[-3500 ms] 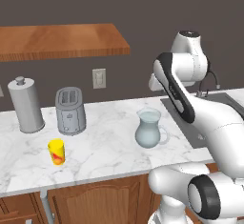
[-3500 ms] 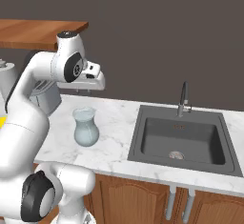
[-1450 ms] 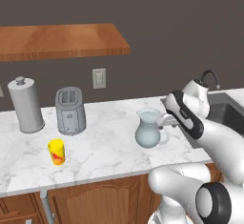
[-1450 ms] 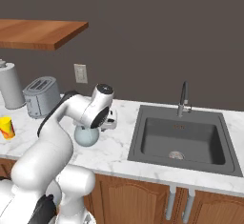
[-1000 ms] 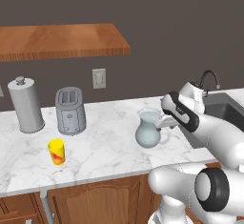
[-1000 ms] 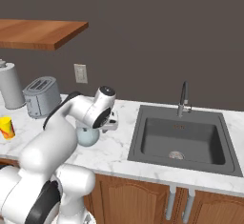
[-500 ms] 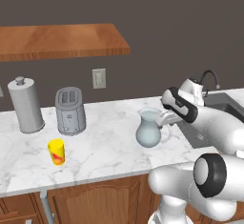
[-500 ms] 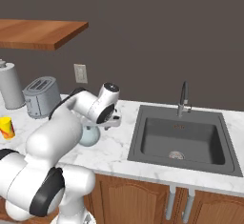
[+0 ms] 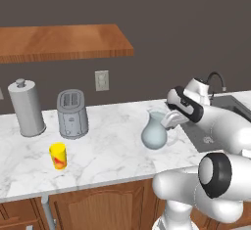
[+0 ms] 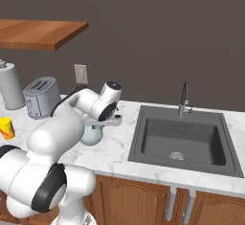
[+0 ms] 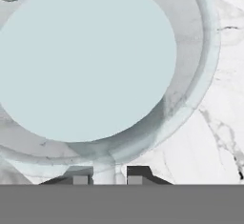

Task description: Place the pitcher and cup on the dining counter for serving.

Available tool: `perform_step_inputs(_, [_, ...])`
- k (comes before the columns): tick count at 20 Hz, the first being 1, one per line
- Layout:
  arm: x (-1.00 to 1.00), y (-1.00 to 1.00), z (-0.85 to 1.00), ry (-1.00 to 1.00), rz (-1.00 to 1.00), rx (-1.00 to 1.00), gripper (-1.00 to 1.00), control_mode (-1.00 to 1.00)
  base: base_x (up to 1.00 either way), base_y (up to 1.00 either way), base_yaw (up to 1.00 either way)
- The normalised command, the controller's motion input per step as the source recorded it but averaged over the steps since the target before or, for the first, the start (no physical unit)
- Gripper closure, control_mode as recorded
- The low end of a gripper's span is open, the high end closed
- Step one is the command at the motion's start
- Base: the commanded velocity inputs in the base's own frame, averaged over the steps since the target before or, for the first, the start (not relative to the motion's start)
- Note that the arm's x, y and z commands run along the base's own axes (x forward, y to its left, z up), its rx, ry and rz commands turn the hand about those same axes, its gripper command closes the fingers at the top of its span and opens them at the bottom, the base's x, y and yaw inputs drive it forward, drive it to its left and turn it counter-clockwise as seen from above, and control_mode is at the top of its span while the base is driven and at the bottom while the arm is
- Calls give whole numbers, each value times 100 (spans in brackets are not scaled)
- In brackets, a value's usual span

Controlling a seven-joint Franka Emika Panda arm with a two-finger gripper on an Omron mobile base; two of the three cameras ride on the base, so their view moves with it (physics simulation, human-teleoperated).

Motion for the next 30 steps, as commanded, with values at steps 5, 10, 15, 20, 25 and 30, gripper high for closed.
perform_step_inputs(5, [-17, 8, 2, -4, 0, 0, 100, -100, 0, 0, 0])
perform_step_inputs(10, [-38, 17, 41, -14, 0, -4, 100, -100, 0, 0, 0])
perform_step_inputs(15, [-37, 35, 78, -19, 0, -12, 100, -100, 0, 0, 0])
perform_step_inputs(20, [-40, 39, 98, -23, 0, -16, 100, -100, 0, 0, 0])
perform_step_inputs(25, [-64, 5, 99, -13, 0, -8, 100, -100, 0, 0, 0])
perform_step_inputs(30, [-46, 0, 94, 17, -1, 0, 100, -100, 0, 0, 0])
